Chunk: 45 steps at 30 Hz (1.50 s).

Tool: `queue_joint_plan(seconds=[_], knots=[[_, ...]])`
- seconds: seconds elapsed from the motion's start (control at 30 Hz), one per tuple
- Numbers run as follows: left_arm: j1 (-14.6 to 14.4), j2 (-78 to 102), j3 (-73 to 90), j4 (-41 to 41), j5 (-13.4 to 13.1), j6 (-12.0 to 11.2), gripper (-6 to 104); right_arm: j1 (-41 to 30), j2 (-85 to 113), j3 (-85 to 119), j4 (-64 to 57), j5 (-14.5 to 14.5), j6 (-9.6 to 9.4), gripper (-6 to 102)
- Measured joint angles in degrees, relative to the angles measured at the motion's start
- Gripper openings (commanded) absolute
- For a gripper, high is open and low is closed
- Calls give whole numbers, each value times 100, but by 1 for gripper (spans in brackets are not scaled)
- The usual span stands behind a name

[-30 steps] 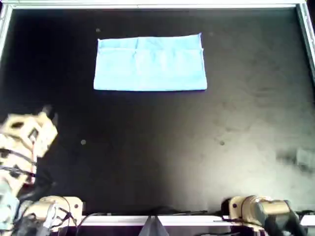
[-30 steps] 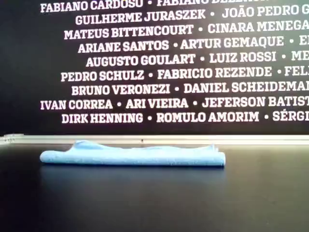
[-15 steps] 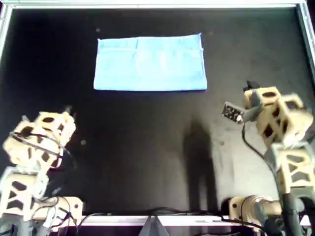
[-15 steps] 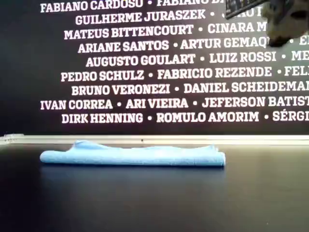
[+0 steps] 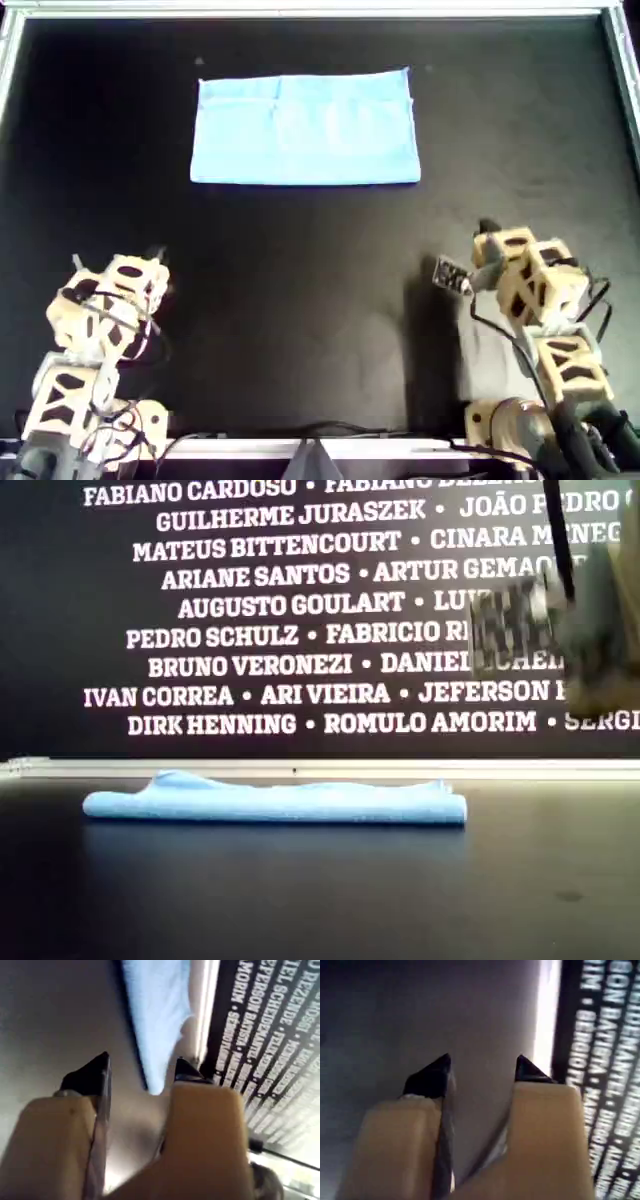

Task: Fold a cloth

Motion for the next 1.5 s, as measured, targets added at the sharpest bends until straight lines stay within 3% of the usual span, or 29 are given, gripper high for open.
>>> queue_joint_plan(seconds=[0.57, 0.7, 0.9, 1.07, 1.3, 1.5], knots=[[9, -26, 9, 0, 44, 18, 45, 123, -220, 229, -9, -44, 18, 51], [9, -527, 9, -53, 44, 18, 49, 123, -1283, -721, -9, -53, 44, 58], [9, -1802, -431, -53, 44, -9, 74, 246, -3744, -2391, -9, -176, 53, 73], [9, -3507, -1723, -53, 44, -18, 85, 756, -4254, -3023, -9, -387, 88, 74], [9, -6820, -3902, -53, 44, -18, 86, 1002, -5045, -3779, -9, -387, 105, 74], [9, -7787, -4966, -62, 53, -18, 86, 932, -5625, -4720, 510, -387, 413, 74]])
